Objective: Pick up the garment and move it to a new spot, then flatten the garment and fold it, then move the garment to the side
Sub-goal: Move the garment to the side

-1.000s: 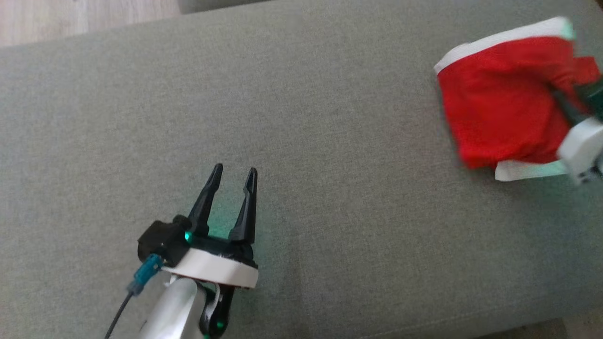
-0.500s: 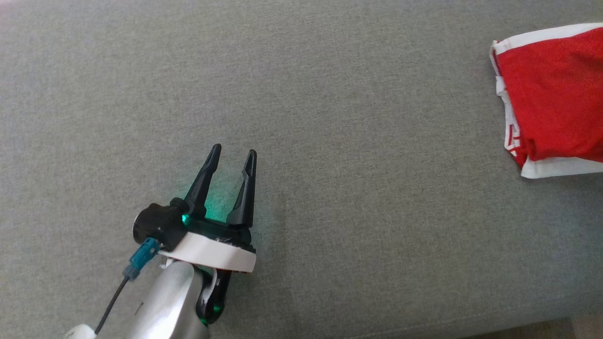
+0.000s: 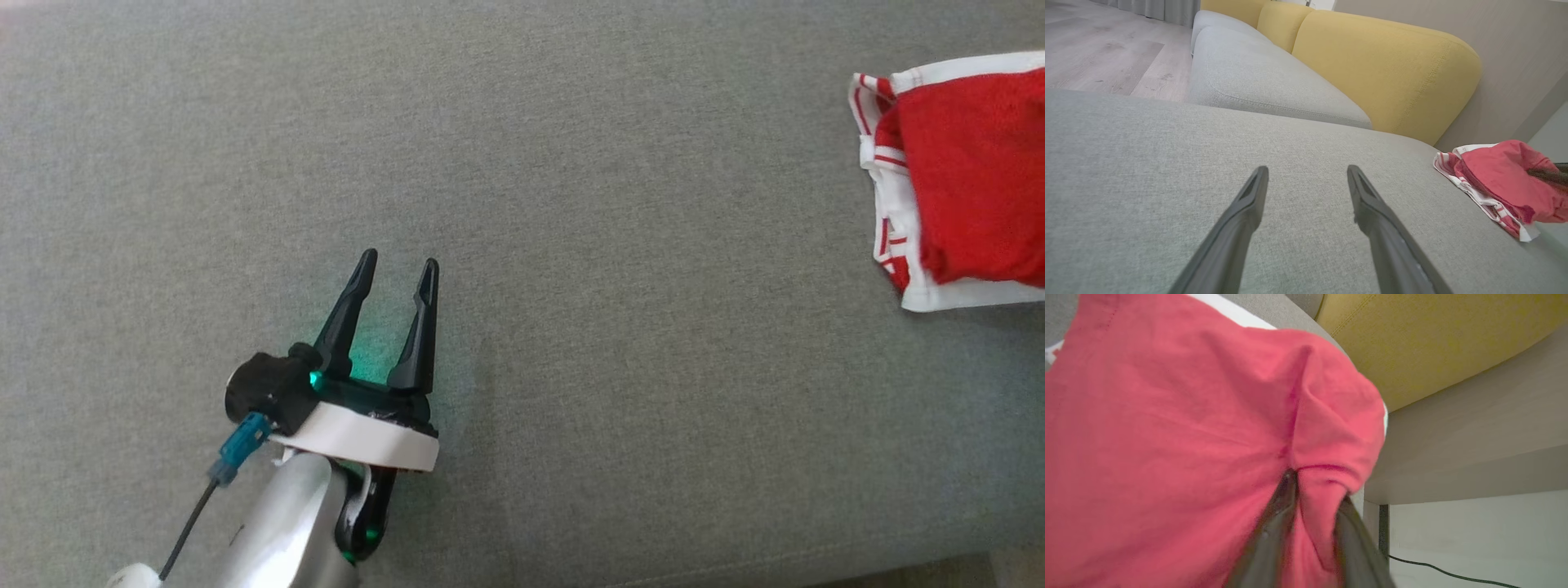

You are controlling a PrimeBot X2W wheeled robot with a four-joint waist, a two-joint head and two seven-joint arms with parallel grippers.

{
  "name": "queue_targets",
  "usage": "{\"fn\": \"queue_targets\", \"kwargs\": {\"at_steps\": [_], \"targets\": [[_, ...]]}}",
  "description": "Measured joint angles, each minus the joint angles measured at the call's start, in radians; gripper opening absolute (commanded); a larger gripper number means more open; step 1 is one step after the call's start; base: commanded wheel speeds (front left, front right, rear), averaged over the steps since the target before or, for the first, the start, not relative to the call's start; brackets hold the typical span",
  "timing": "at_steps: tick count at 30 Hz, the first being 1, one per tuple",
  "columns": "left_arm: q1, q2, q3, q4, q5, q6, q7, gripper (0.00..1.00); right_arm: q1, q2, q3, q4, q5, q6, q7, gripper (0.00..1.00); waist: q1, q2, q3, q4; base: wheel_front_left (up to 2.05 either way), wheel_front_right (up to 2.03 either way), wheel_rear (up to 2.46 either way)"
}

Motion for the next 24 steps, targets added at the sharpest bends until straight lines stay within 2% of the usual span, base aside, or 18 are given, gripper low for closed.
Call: {"fn": "queue_targets", "kwargs": {"at_steps": [6,12,13,16,17,19,24], "targets": [[0.002,0.000,0.003,0.001,0.000,0.000,0.000,1.00,0.031,0.024,-0.074,-0.033,-0.020,0.000,0.028,1.00,0.0000,0.0000,-0.015,-0.005,0.00,0.00,0.00],[0.003,-0.001,0.013,0.005,-0.001,0.000,0.000,1.00,0.034,0.044,-0.221,-0.083,-0.119,0.000,0.045,1.00,0.0000,0.0000,-0.041,-0.008,0.00,0.00,0.00],[0.005,-0.002,0.018,0.005,-0.001,0.000,0.000,1.00,0.034,0.078,-0.271,-0.117,-0.138,0.000,0.044,1.00,0.0000,0.0000,-0.055,-0.007,0.00,0.00,0.00],[0.012,-0.007,0.034,0.004,-0.001,0.000,0.000,1.00,0.036,0.133,-0.320,-0.173,-0.153,0.000,0.027,1.00,0.0000,0.0000,-0.082,-0.006,0.00,0.00,0.00],[0.012,-0.007,0.034,0.004,-0.001,0.000,0.000,1.00,0.036,0.133,-0.320,-0.173,-0.153,0.000,0.027,1.00,0.0000,0.0000,-0.082,-0.006,0.00,0.00,0.00],[0.022,-0.008,0.048,0.000,-0.001,0.000,0.000,1.00,0.041,0.173,-0.339,-0.218,-0.147,0.000,0.014,1.00,-0.0001,0.0000,-0.103,-0.005,0.00,0.00,0.00],[0.062,-0.012,0.096,-0.021,-0.001,0.000,0.000,1.00,0.093,0.299,-0.344,-0.360,-0.082,0.000,-0.036,1.00,-0.0001,0.0000,-0.157,-0.001,0.00,0.00,0.00]]}}
